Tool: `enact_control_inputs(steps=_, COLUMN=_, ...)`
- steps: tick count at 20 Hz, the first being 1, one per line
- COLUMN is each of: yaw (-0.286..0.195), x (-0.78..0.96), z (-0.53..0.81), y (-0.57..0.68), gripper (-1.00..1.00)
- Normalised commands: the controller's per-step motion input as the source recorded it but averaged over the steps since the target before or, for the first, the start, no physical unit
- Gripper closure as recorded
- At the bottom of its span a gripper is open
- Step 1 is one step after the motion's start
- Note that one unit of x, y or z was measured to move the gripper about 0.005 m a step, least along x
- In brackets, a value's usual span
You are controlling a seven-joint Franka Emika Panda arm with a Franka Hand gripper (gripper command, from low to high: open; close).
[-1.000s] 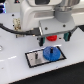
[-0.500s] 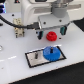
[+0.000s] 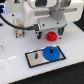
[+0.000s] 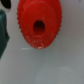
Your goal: Insert the blue gear onto the right peg, followed by the red gear
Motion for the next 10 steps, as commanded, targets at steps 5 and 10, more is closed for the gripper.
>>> enact_control_inputs(steps=5, yaw=0.0, x=-0.1, z=-0.16, y=0.16, gripper=1.0)
enact_control_inputs(steps=10, yaw=0.0, x=-0.06, z=-0.06, y=0.13, gripper=1.0)
